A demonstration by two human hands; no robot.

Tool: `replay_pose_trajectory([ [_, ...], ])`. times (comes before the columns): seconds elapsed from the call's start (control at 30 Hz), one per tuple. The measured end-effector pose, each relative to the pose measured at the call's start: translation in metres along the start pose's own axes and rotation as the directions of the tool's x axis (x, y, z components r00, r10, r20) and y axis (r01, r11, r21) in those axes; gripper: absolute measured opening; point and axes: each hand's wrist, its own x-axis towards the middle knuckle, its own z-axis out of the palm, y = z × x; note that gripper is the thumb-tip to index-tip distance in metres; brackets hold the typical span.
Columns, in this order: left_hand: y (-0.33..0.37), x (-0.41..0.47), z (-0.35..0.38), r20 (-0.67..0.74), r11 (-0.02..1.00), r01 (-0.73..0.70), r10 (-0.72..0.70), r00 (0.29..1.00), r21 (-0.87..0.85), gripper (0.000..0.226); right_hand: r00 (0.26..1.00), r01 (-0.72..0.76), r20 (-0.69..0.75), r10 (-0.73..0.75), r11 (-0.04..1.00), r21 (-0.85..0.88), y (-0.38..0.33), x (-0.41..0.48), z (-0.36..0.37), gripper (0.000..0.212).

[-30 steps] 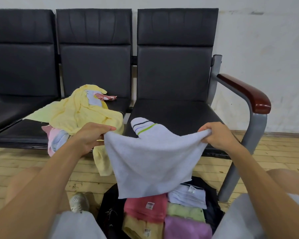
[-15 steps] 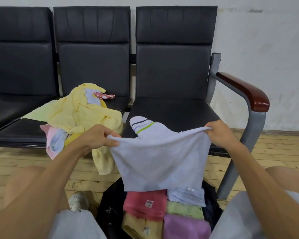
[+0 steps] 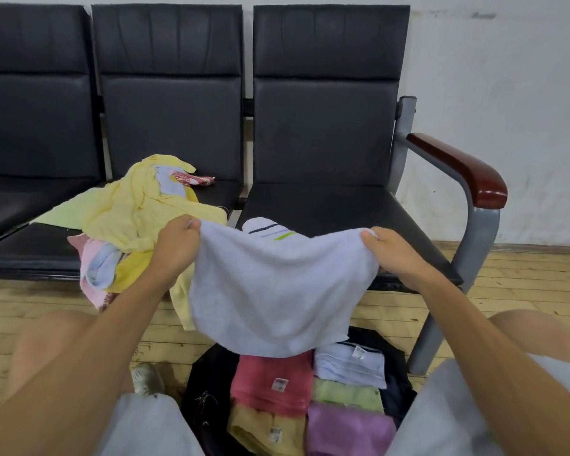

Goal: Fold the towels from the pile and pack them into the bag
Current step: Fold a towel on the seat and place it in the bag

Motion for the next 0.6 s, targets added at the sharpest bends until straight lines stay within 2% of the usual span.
replay_pose_trajectory([
  [0.1, 0.003, -0.002, 0.003, 0.03, 0.999, 0.009, -0.01, 1.0, 0.03, 0.028, 0.969, -0.092, 0.235, 0.073, 0.993, 0.072, -0.001, -0.006, 0.0, 0.035],
  [0.2, 0.01, -0.004, 0.007, 0.045, 1.0, -0.005, 0.005, 0.999, 0.001, 0.029, 0.954, -0.123, 0.291, 0.068, 0.977, 0.175, -0.006, -0.009, -0.004, 0.033],
  [0.27, 0.016, -0.007, 0.008, 0.139, 0.988, 0.052, -0.032, 0.99, -0.148, 0.029, 0.959, -0.147, 0.273, 0.075, 0.956, 0.253, -0.008, -0.009, -0.008, 0.029],
  [0.37, 0.027, -0.017, 0.007, 0.332, 0.894, 0.146, 0.002, 0.943, -0.423, 0.031, 0.976, -0.161, 0.19, 0.109, 0.944, 0.288, -0.009, -0.01, -0.013, 0.027],
  [0.43, 0.033, -0.021, 0.006, 0.354, 0.85, 0.178, 0.011, 0.935, -0.496, 0.033, 0.985, -0.164, 0.108, 0.134, 0.921, 0.354, -0.01, -0.009, -0.014, 0.027],
  [0.5, 0.031, -0.016, 0.008, 0.252, 0.872, 0.123, 0.001, 0.968, -0.473, 0.028, 0.987, -0.115, -0.054, 0.149, 0.911, 0.397, -0.01, -0.006, -0.013, 0.025],
  [0.6, 0.019, -0.004, 0.01, -0.024, 0.926, -0.003, -0.007, 1.0, -0.377, 0.023, 0.932, -0.005, -0.344, 0.117, 0.951, 0.308, -0.008, 0.001, -0.013, 0.026],
])
